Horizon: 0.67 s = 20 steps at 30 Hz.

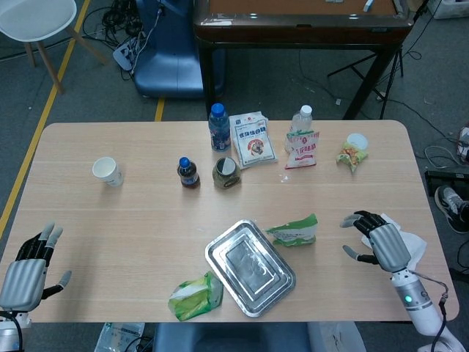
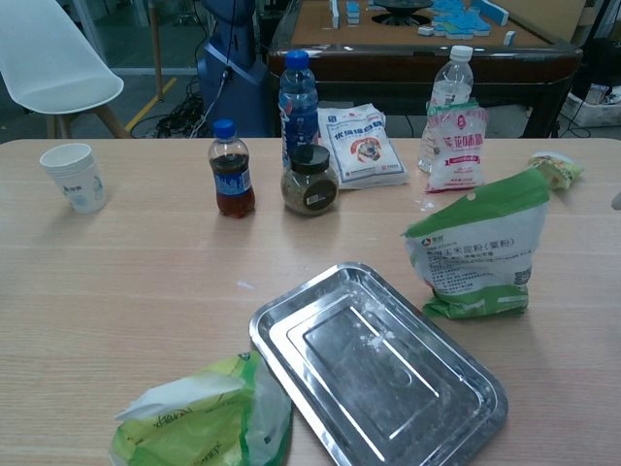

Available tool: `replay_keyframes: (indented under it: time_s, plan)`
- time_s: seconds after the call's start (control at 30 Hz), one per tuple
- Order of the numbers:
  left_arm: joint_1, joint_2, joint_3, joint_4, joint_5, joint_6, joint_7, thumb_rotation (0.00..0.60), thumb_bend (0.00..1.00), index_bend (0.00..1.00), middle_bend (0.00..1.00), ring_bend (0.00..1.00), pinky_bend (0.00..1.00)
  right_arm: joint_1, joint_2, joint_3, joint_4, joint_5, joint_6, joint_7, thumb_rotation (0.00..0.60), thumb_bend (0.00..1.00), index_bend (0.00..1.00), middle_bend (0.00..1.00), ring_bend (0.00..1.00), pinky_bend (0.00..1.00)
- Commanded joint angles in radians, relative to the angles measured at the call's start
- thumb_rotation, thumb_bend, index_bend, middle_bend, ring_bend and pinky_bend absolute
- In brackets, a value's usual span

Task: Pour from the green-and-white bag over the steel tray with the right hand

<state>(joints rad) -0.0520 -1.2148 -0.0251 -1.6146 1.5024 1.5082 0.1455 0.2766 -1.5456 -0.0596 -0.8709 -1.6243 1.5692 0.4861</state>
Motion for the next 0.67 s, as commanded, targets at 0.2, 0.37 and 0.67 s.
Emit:
replay_keyframes:
  time_s: [0.2, 0.37, 0.67]
  plan:
    - [-0.001, -0.009, 0.001, 0.014, 0.003, 0.001, -0.013, 0.6, 0.26, 0.0, 0.0, 0.07, 0.09, -0.063, 0.295, 0.012, -0.463, 0.094, -0.07, -0.345, 0.6, 0.24, 0.36, 0.36, 0.24, 0.31]
    - [0.0, -0.012, 0.0, 0.02, 0.011, 0.01, -0.02, 0.6, 0.26, 0.0, 0.0, 0.07, 0.09, -0.096, 0.365, 0.015, -0.585, 0.111, -0.058, -0.422, 0.6, 0.24, 0.35, 0.36, 0.24, 0.31]
    - [0.002, -0.019, -0.001, 0.025, 0.01, 0.015, -0.021, 0.6, 0.26, 0.0, 0.0, 0.07, 0.09, -0.135, 0.392, 0.029, -0.632, 0.108, -0.034, -0.449, 0.6, 0.24, 0.35, 0.36, 0.24, 0.31]
